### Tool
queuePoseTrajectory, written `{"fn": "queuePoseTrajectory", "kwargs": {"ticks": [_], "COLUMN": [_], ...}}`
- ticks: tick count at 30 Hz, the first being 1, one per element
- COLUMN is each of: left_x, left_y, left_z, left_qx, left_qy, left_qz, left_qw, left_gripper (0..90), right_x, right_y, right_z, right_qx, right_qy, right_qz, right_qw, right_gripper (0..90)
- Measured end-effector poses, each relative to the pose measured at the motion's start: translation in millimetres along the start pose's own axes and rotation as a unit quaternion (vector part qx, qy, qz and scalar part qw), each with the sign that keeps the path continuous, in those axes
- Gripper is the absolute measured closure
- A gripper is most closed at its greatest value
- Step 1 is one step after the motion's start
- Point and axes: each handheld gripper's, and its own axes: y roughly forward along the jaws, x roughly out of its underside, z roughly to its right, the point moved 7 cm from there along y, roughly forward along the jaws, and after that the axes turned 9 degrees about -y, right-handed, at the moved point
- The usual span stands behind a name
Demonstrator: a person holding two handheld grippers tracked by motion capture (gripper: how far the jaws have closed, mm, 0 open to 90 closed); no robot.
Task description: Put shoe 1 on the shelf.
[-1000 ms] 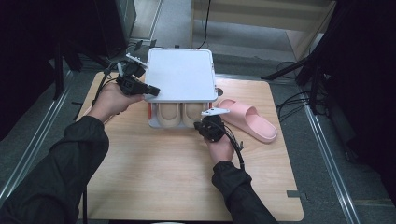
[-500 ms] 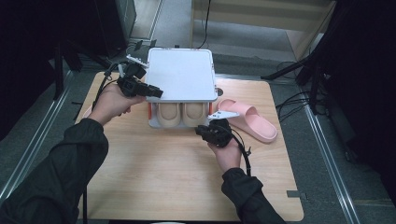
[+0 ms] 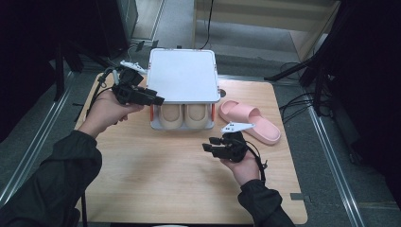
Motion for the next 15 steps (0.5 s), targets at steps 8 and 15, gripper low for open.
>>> {"fn": "queuePoseTrajectory", "kwargs": {"ticks": [8,15], "left_x": [25.7,50.3], "left_y": [-13.5,-17.2], "left_z": [2.8,-1.1], "left_qx": [-0.002,-0.003], "left_qy": [-0.002,-0.010], "left_qz": [0.001,-0.003], "left_qw": [1.0000,0.9999], "left_gripper": [48.3,46.9], "right_x": [5.9,10.7], "right_y": [-14.4,-17.7], "right_z": [-2.5,-4.0], "right_qx": [-0.006,-0.017], "right_qy": [0.000,-0.017], "right_qz": [0.005,-0.001], "right_qw": [1.0000,0.9997], "right_gripper": [54.4,48.4]}}
